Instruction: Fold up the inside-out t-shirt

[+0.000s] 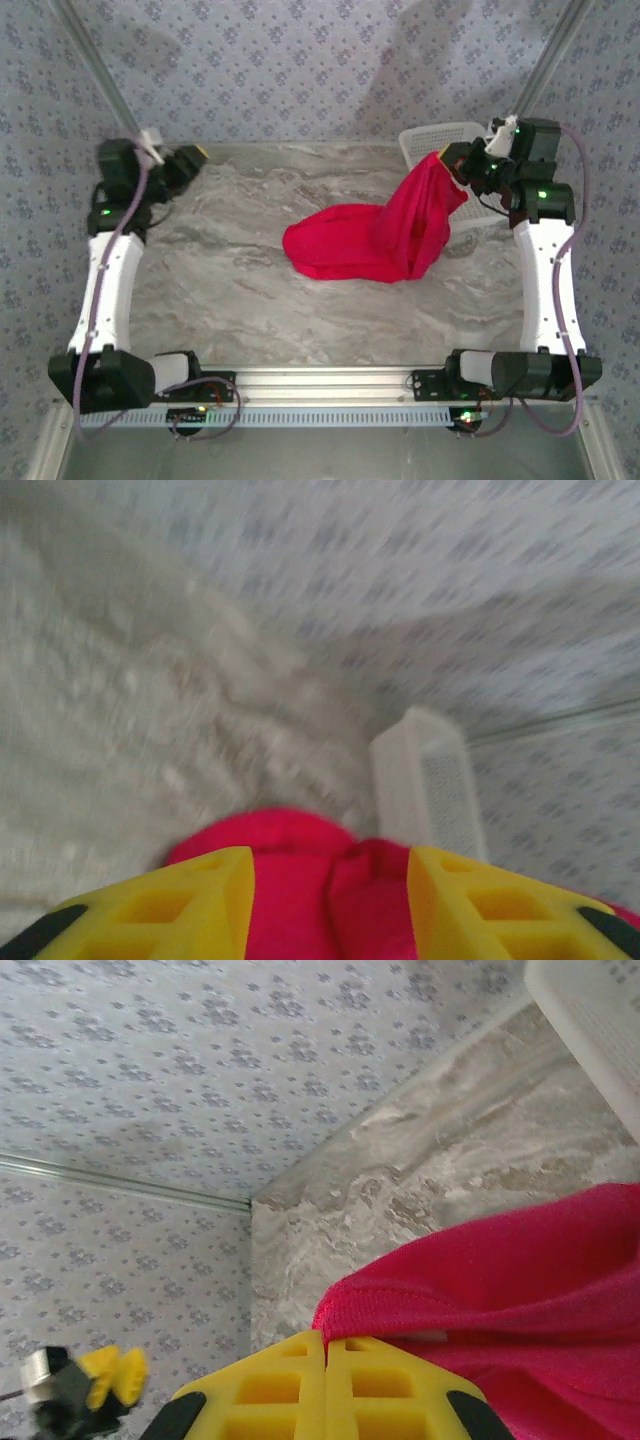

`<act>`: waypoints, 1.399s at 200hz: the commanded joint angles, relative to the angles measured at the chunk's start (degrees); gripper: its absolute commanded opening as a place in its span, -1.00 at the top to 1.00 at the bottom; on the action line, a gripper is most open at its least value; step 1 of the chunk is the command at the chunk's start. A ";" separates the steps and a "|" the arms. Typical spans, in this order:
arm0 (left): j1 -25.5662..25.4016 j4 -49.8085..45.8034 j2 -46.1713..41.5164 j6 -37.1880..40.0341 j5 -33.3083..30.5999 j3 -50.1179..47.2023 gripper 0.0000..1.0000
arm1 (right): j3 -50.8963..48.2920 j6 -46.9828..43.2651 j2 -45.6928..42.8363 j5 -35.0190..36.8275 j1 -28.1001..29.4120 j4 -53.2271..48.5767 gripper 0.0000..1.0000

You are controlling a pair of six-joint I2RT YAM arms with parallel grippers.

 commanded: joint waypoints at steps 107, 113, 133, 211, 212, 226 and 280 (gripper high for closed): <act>-19.14 0.65 32.17 21.26 -13.62 3.40 0.17 | -4.93 -1.57 -1.85 -0.98 -0.01 3.26 1.00; -19.21 1.08 32.82 21.36 -13.31 3.32 0.17 | -5.00 -1.65 -1.75 -1.12 0.03 3.44 1.00; -19.17 2.81 34.76 20.93 -12.05 3.18 0.18 | -5.33 -1.67 -1.35 -1.42 0.03 4.02 1.00; -20.35 4.69 41.82 19.83 -12.23 5.27 0.59 | -5.75 -2.27 -0.18 -2.22 -0.01 4.45 1.00; -20.36 4.63 41.85 19.85 -12.20 5.34 0.61 | -5.76 -2.31 -0.15 -2.22 0.01 4.48 1.00; -20.46 3.79 42.10 20.03 -12.13 6.25 0.94 | -5.81 -2.36 0.04 -2.27 -0.07 4.44 1.00; -8.88 -3.44 27.89 13.61 1.71 16.43 1.00 | -0.55 -2.43 1.05 -4.59 -2.87 1.51 1.00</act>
